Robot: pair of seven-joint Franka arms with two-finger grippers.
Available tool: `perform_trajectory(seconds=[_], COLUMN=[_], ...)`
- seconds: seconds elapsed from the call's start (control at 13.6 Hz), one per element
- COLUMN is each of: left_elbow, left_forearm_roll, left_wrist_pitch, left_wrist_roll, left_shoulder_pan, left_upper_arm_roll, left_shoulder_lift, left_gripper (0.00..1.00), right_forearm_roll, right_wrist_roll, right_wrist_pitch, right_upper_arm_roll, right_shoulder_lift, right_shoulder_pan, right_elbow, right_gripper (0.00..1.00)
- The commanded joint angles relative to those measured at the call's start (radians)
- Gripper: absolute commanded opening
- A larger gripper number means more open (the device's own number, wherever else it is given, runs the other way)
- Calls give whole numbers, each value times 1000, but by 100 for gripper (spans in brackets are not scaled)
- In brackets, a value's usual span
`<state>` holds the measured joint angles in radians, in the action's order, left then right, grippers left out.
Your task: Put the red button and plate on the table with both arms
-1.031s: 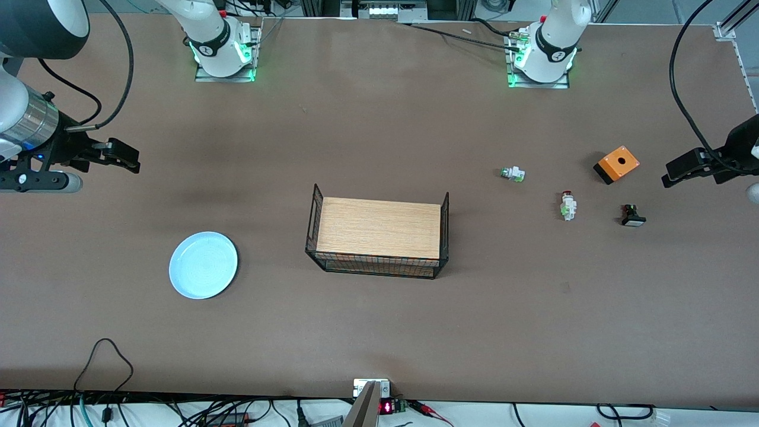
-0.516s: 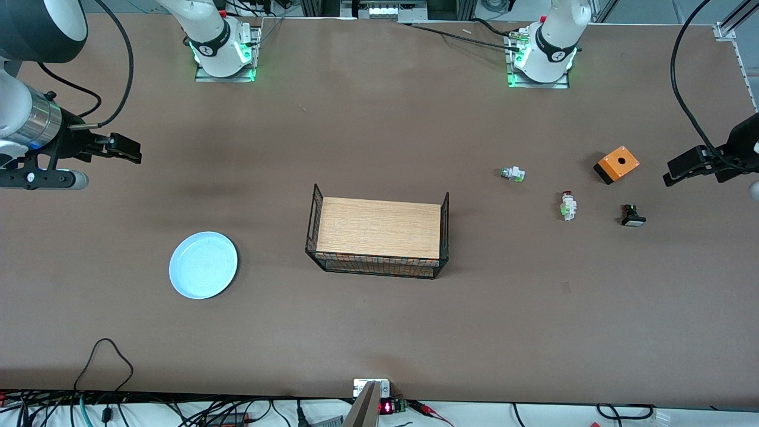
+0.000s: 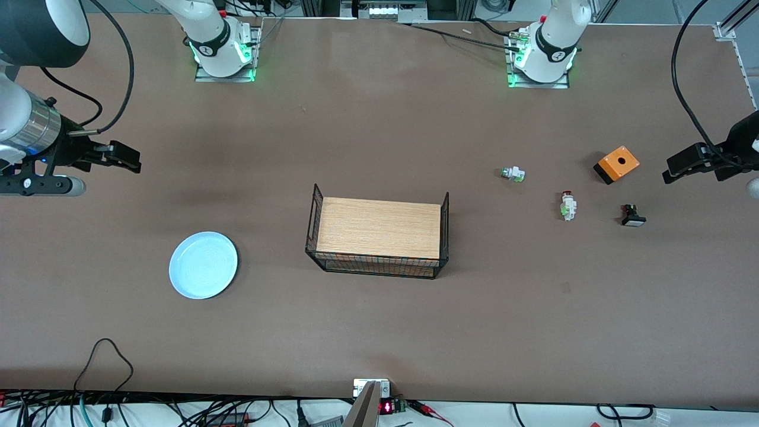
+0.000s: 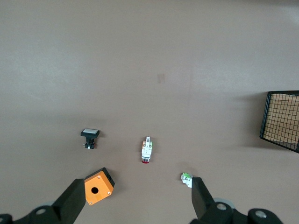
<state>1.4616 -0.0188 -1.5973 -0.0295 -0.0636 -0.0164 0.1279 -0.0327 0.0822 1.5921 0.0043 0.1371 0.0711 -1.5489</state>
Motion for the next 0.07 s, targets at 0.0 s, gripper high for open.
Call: perform_trajectory(seconds=[0.0], left_elbow=[16], left_forearm_roll=[-3], left_wrist_pitch=[11], left_wrist_roll=[26], left_shoulder_pan=[-2], left_upper_arm_roll=[0], left_shoulder_lift=[-21], left_gripper=[100], right_forearm_roll=[0], right_wrist_roll=[-7], right_wrist_pitch=[0], right_upper_arm_roll=[3], right_shoulder_lift=[10], right_shoulder_pan=[-5], right_elbow=[23], right_gripper=[100])
